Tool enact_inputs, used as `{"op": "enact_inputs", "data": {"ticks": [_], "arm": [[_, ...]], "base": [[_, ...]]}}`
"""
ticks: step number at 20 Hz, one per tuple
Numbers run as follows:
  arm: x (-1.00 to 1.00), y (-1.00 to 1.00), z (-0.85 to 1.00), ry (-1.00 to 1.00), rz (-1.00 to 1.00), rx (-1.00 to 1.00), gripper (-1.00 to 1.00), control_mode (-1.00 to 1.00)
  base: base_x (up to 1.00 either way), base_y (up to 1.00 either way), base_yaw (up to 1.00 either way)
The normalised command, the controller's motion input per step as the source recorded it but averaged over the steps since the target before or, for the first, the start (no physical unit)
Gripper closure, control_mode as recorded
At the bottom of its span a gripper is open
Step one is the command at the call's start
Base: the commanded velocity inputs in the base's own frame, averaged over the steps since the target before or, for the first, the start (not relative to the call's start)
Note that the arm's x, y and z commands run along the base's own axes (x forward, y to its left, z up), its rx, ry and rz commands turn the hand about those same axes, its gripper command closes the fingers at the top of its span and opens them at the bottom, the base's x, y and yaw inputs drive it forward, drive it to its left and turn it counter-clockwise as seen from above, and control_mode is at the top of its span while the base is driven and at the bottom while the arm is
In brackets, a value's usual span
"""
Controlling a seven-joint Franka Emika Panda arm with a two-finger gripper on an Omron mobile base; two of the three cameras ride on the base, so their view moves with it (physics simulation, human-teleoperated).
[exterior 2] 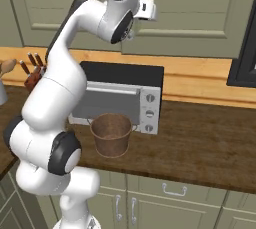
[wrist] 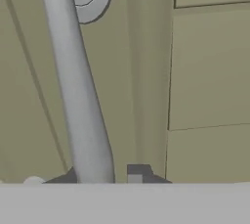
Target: Open the cabinet, pick up the bread from the cabinet and place it in the basket. Then move the basket to the dining counter.
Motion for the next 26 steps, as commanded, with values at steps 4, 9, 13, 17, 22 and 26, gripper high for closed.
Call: {"op": "enact_inputs", "data": {"ticks": [4, 9, 13, 17, 22, 26], "arm": [[-1.00, -0.87, -0.04, -0.06, 0.06, 0.00, 1.00, -1.00], [-1.00, -1.00, -0.04, -0.06, 0.07, 0.05, 1.00, -1.00], [-1.00, -1.00, 0.00, 0.00, 0.05, 0.03, 1.00, -1.00], [-1.00, -1.00, 0.00, 0.00, 0.01, 0.01, 1.00, -1.00], [-0.79, -0.94, -0.36, -0.01, 0.00, 0.00, 1.00, -1.00], [-0.09, -0.53, -0.14, 0.00, 0.00, 0.01, 1.00, -1.00]], "base": [[0.00, 0.00, 0.00], [0.00, 0.00, 0.00], [0.00, 0.00, 0.00], [0.00, 0.00, 0.00], [0.00, 0.00, 0.00], [0.00, 0.00, 0.00]]}}
